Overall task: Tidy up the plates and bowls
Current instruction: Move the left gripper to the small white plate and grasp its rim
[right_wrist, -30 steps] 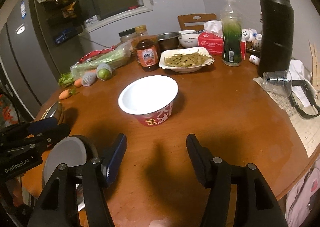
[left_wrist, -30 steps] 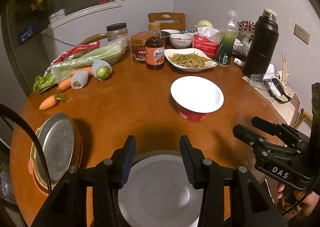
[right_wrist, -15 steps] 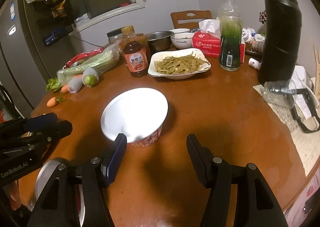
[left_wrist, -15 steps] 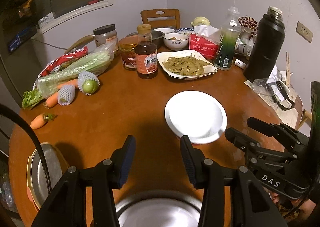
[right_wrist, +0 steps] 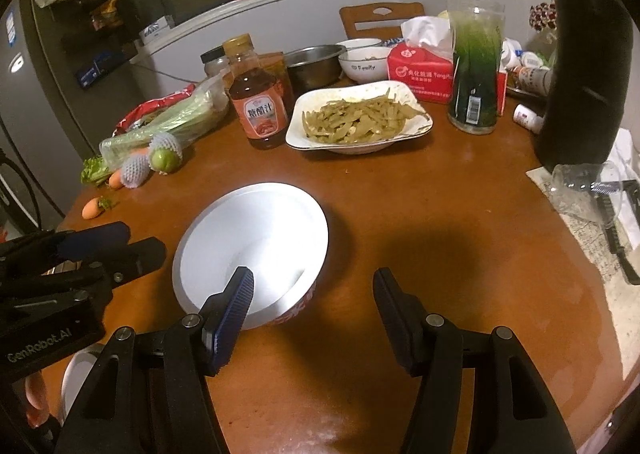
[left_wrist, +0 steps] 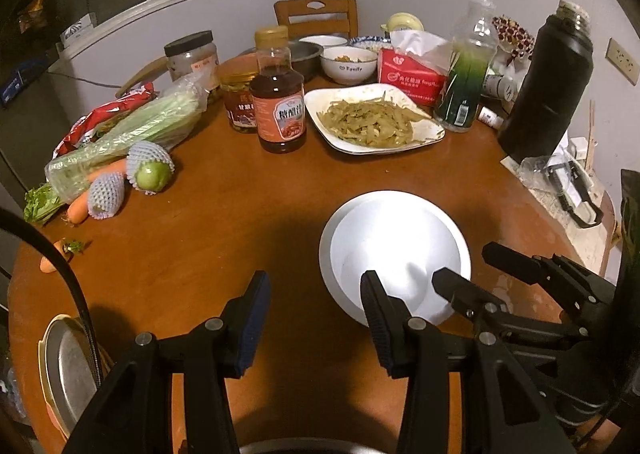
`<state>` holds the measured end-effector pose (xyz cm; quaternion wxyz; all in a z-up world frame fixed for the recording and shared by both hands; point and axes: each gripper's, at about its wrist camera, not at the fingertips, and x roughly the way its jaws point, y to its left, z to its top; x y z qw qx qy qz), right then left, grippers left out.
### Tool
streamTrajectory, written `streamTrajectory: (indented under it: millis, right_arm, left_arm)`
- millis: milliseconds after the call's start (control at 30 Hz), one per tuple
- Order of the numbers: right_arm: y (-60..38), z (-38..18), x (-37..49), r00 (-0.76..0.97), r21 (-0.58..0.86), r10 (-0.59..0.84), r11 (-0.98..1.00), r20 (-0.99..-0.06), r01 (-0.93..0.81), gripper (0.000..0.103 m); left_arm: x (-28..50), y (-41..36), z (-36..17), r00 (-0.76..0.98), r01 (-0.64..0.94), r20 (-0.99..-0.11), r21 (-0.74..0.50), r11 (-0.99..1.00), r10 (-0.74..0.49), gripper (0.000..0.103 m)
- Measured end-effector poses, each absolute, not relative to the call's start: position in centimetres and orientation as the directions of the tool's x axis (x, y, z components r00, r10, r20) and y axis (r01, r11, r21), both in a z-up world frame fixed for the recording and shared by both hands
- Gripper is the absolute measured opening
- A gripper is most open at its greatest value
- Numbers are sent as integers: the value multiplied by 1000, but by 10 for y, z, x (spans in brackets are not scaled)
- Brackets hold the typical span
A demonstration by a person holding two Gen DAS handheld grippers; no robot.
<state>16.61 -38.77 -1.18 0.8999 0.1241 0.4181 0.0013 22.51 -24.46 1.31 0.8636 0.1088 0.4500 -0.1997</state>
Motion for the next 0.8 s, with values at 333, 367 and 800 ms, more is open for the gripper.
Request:
streamTrajectory:
  millis: [333, 367, 800]
  right_arm:
    - [-385, -20, 177, 638, 248, 171, 968, -751, 32, 54]
    - [-384, -20, 178, 638, 244, 172, 969, -751, 25, 51]
    - [-377, -21, 177, 637, 245, 209, 969, -742, -33, 40]
  left_arm:
    - [240, -249, -6, 463, 428, -857, -6, 904, -226, 47]
    - [240, -249, -7, 460, 428, -858, -9, 904, -226, 47]
    - [247, -251, -17, 393, 445, -877, -83, 892, -277, 32]
